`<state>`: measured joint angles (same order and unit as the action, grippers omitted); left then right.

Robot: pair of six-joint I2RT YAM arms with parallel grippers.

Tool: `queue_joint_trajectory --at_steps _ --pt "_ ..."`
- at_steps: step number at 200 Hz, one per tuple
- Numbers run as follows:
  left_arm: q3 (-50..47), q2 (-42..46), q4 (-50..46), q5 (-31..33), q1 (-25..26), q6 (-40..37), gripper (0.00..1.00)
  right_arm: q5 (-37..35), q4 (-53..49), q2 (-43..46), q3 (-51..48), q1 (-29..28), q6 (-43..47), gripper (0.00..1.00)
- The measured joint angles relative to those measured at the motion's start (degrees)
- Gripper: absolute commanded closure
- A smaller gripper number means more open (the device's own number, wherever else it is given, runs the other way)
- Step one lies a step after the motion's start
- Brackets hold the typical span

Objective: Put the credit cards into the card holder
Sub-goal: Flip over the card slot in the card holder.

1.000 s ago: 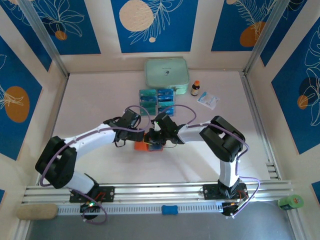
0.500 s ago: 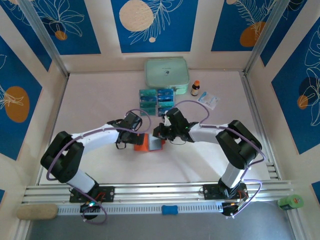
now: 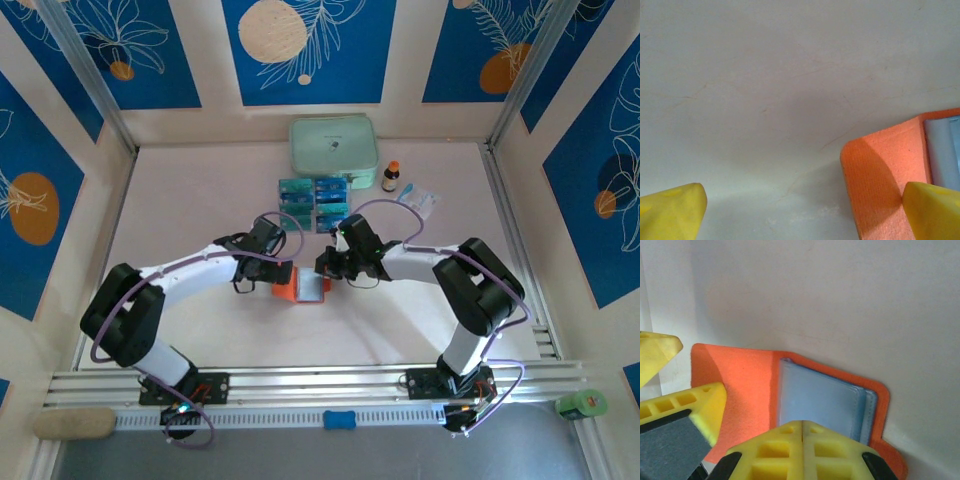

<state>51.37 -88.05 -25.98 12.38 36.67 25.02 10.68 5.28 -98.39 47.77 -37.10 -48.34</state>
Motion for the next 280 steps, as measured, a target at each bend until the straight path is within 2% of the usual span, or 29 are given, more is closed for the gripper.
queue_joint_trajectory --at_steps 73,187,280 --pt "-2.1 -0.9 2.9 -0.9 0.0 0.0 0.0 -1.2 -3.6 -3.2 1.5 -0.1 2.3 1.0" --pt "-8.4 2.8 13.2 -7.3 0.0 0.3 0.0 -1.3 -3.6 -5.0 3.6 -2.3 2.5 1.0" --pt "-8.9 2.5 18.3 -10.9 0.0 0.7 0.0 -0.3 -3.0 -5.4 3.6 -2.3 1.2 1.0"
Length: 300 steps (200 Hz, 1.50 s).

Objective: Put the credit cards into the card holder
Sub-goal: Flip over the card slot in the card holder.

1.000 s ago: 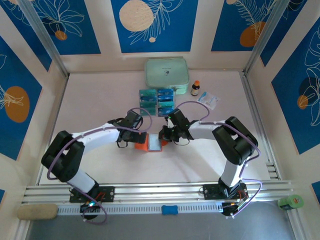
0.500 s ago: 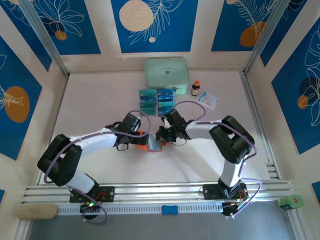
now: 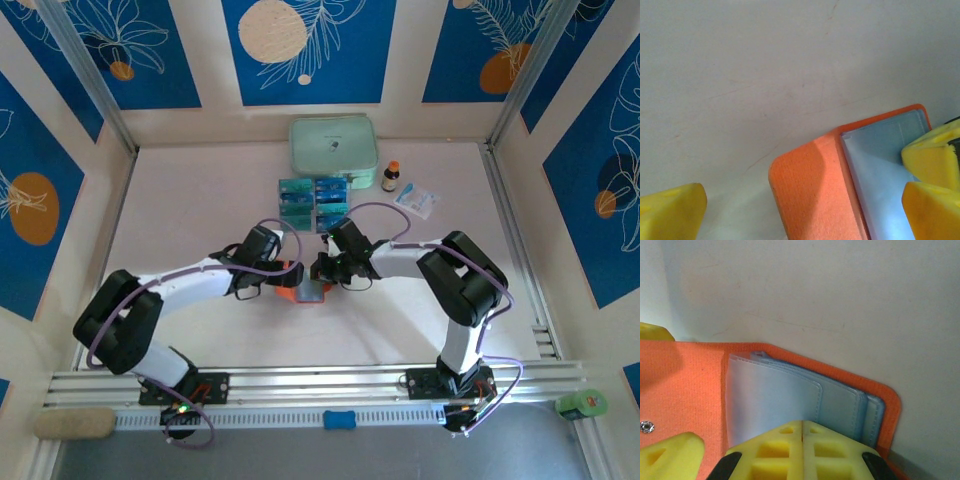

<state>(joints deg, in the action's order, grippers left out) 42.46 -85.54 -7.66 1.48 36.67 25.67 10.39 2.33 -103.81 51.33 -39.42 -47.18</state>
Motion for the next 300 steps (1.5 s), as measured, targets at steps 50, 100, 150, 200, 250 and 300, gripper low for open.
queue_joint_trajectory --at_steps 50,100,150,200,250,300 --pt "-0.2 -2.7 0.0 0.0 0.0 0.0 0.01 0.5 0.2 0.0 0.0 0.0 -0.9 1.0" --pt "-1.4 -2.9 1.3 0.7 0.0 0.0 0.08 0.5 0.2 0.5 0.0 0.3 -1.2 0.79" --pt "-1.9 -2.7 2.0 1.1 0.0 0.0 0.1 0.5 0.4 2.8 0.0 0.8 -1.9 0.7" --pt "-2.7 -2.2 2.7 1.4 0.0 0.0 0.16 0.7 1.5 2.1 -0.1 0.8 -2.8 0.66" --pt "-3.5 -1.8 3.8 1.5 0.0 0.5 0.21 1.6 2.7 0.4 -0.1 0.8 -3.8 0.65" --pt "-4.8 -0.2 4.8 0.8 0.0 1.1 0.24 2.9 3.9 -0.4 -0.1 1.1 -4.4 0.65"
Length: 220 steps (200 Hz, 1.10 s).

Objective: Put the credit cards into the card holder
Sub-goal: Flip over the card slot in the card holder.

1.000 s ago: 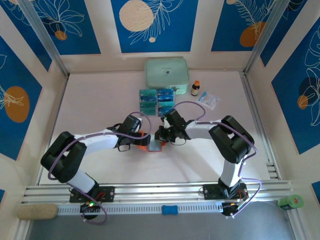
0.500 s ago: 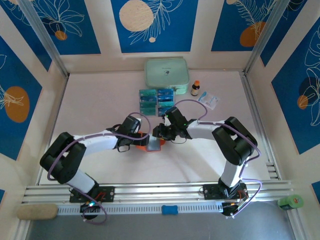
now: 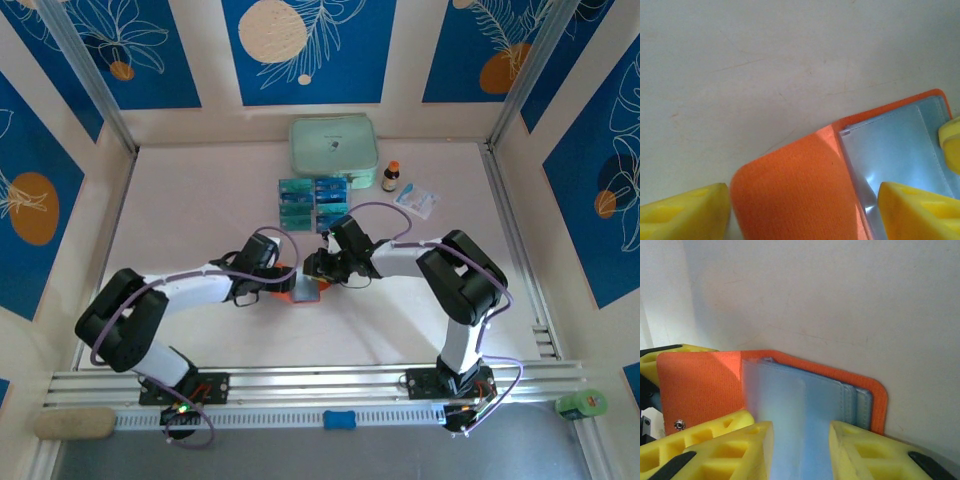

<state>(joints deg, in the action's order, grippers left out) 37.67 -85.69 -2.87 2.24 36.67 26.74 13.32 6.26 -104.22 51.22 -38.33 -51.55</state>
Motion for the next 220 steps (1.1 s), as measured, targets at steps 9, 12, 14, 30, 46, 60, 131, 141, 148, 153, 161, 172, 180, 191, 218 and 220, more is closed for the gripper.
queue_joint_trajectory --at_steps 9,12,14,30,46,60,131,141,148,153,161,172,180,191,218,220 --pt "-0.3 0.3 0.3 -0.2 0.0 0.0 0.24 0.3 0.2 0.0 0.0 0.1 -0.2 0.64" --pt "-0.4 0.4 0.4 -0.2 0.0 0.0 0.24 0.4 0.3 0.0 0.0 0.1 -0.3 0.64" --pt "-0.4 0.5 0.4 -0.2 0.0 0.0 0.24 0.5 0.3 0.0 0.0 0.1 -0.4 0.64" --pt "-0.8 1.0 0.7 -0.3 0.0 0.0 0.24 1.0 0.7 -0.1 0.0 0.2 -0.8 0.64" --pt "-1.0 1.1 0.8 -0.3 0.0 0.0 0.24 1.8 1.1 -0.2 0.0 0.2 -1.5 0.64" --pt "-1.0 1.2 0.8 -0.3 0.0 0.0 0.24 2.4 1.5 -0.2 0.0 0.2 -1.9 0.65" --pt "-2.1 4.6 0.8 -0.3 0.0 0.7 0.16 4.7 2.1 0.9 0.0 0.1 -3.5 0.62" --pt "-2.3 6.6 0.8 -0.3 -0.2 0.9 0.14 4.8 2.0 1.7 0.0 0.0 -3.9 0.59" --pt "-2.6 8.2 0.8 -0.3 -0.4 1.3 0.14 4.8 2.0 2.4 0.0 -0.2 -4.2 0.57" --pt "-2.8 9.4 0.8 -0.2 -0.6 1.6 0.14 4.9 2.0 2.8 0.0 -0.3 -4.3 0.55" --pt "-3.0 11.2 0.8 -0.2 -1.1 1.9 0.13 4.9 1.9 3.5 0.1 -0.5 -4.6 0.54" --pt "-3.2 13.4 0.8 -0.2 -1.9 2.4 0.13 5.0 1.9 4.1 0.3 -1.0 -4.7 0.52" --pt "-3.5 14.8 1.0 -0.1 -2.6 3.0 0.12 5.0 1.9 4.2 0.6 -1.3 -4.9 0.51" --pt "-4.2 16.4 1.1 -0.2 -3.7 3.7 0.11 5.0 1.7 4.2 1.2 -1.7 -5.1 0.51" --pt "-6.3 19.5 1.1 -0.5 -6.1 5.4 0.1 5.4 1.7 3.6 3.5 -2.6 -6.0 0.51" --pt "-6.4 19.7 1.1 -0.5 -6.3 5.5 0.1 5.4 1.8 3.5 3.8 -2.7 -6.0 0.51"
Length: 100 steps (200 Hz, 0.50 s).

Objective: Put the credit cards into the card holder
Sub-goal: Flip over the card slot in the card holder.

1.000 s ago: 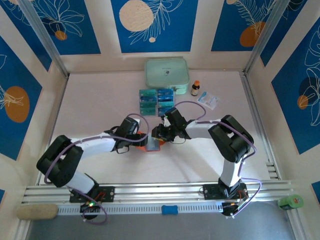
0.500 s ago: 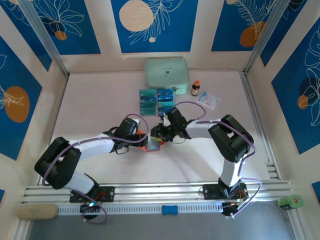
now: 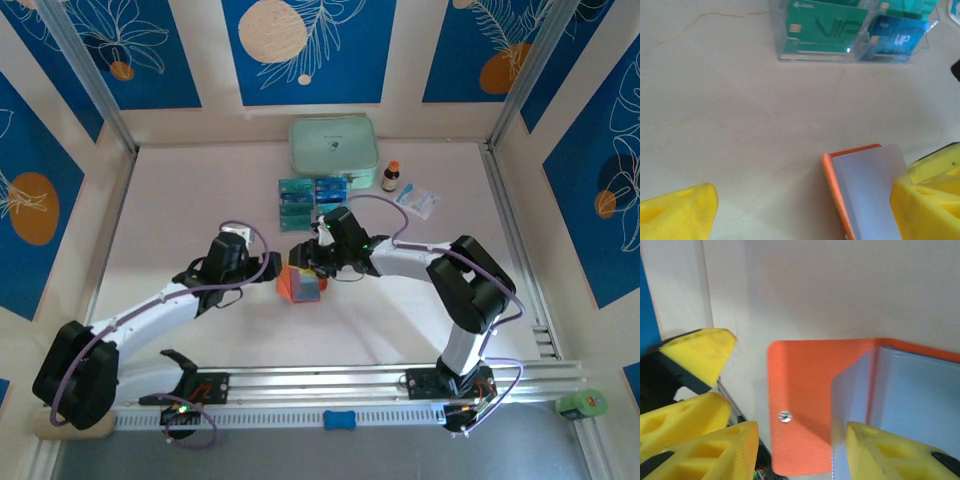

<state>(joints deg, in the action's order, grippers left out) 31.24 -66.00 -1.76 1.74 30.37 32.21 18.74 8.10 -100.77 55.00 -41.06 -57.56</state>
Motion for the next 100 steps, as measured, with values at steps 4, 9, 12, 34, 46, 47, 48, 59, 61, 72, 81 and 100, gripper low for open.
queue_joint_trajectory --at_steps 4,9,12,34,46,47,48,59,61,72,81,100 --pt "-0.3 0.4 0.0 -0.1 -0.3 0.4 0.1 0.0 0.1 -0.2 0.4 -0.1 -0.2 0.5" --pt "-0.6 0.8 -0.1 -0.2 -0.7 0.5 0.1 0.2 0.3 -0.7 1.0 -0.3 -0.5 0.51" --pt "-0.8 1.0 -0.1 -0.2 -0.9 0.6 0.1 0.3 0.5 -0.9 1.2 -0.4 -0.6 0.5" --pt "-1.8 3.0 -0.4 -0.5 -2.3 1.4 0.09 1.2 1.8 -3.3 3.1 -1.1 -2.1 0.5" --pt "-2.3 4.1 -0.6 -0.7 -3.0 1.8 0.09 1.4 2.2 -4.7 3.9 -1.5 -3.0 0.5" --pt "-2.3 4.3 -0.6 -0.7 -3.1 1.8 0.09 1.4 2.3 -4.9 4.0 -1.5 -3.1 0.5" --pt "-2.4 4.3 -0.6 -0.7 -3.1 1.8 0.09 1.5 2.3 -5.0 4.0 -1.6 -3.1 0.5" --pt "-2.9 5.4 -0.6 -0.8 -3.6 2.0 0.09 1.6 3.0 -6.4 4.6 -1.9 -4.1 0.5" --pt "-2.9 5.5 -0.7 -0.9 -3.7 2.0 0.09 1.7 3.1 -6.6 4.7 -1.9 -4.2 0.5" --pt "-3.2 6.2 -0.9 -1.1 -4.0 2.0 0.09 1.7 3.7 -7.9 5.0 -2.2 -5.0 0.5" --pt "-3.3 6.4 -1.0 -1.4 -4.3 2.0 0.09 1.9 4.4 -8.9 5.0 -2.4 -5.7 0.5" --pt "-3.4 6.6 -1.3 -1.7 -4.5 2.0 0.08 2.1 5.2 -10.4 5.1 -2.4 -7.1 0.5"
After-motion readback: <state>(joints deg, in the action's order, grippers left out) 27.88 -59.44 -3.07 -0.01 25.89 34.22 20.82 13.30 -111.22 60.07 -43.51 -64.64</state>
